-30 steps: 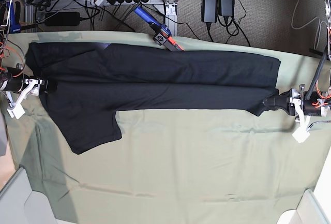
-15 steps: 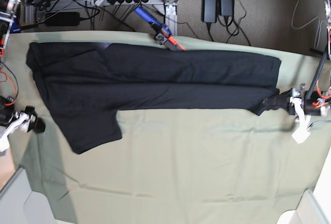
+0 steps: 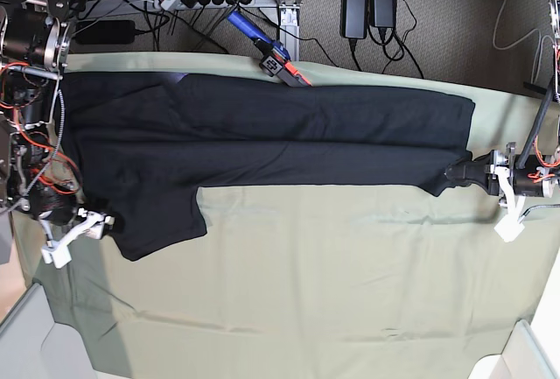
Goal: Fold the T-shirt properly
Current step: 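Fold the held edge over the shirt with both grippers, then release and regrasp the protruding sleeve end with the right gripper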
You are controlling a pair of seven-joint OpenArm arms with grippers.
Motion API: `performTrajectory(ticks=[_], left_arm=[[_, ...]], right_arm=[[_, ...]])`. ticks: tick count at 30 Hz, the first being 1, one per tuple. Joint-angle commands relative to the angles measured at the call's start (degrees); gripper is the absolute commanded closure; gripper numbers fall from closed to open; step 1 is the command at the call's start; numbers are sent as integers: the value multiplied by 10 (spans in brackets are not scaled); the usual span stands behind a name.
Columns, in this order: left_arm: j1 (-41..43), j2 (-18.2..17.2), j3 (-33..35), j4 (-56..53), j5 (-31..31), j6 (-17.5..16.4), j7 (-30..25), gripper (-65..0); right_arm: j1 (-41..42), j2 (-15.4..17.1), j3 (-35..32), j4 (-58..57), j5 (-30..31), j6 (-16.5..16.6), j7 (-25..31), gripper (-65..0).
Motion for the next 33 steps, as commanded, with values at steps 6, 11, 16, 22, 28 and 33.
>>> performTrajectory(ticks=[6, 11, 16, 22, 28, 33], left_arm=[[-12, -14, -5, 7, -11, -9, -6, 0], [-12, -14, -5, 7, -11, -9, -6, 0], [-12, -14, -5, 7, -11, -9, -6, 0], [-12, -14, -5, 7, -11, -9, -6, 0], [-12, -14, -5, 7, -11, -9, -6, 0], [-12, -14, -5, 7, -11, -9, -6, 0]], right_arm=[[17, 3, -52, 17, 7, 48, 15, -420], [17, -5, -54, 18, 16, 48, 13, -420], [17, -7, -54, 26, 18, 48, 13, -408], [17, -5, -54, 26, 18, 48, 11, -40], [17, -2, -54, 26, 18, 48, 13, 0], [17, -2, -54, 48, 3, 48, 13, 0]])
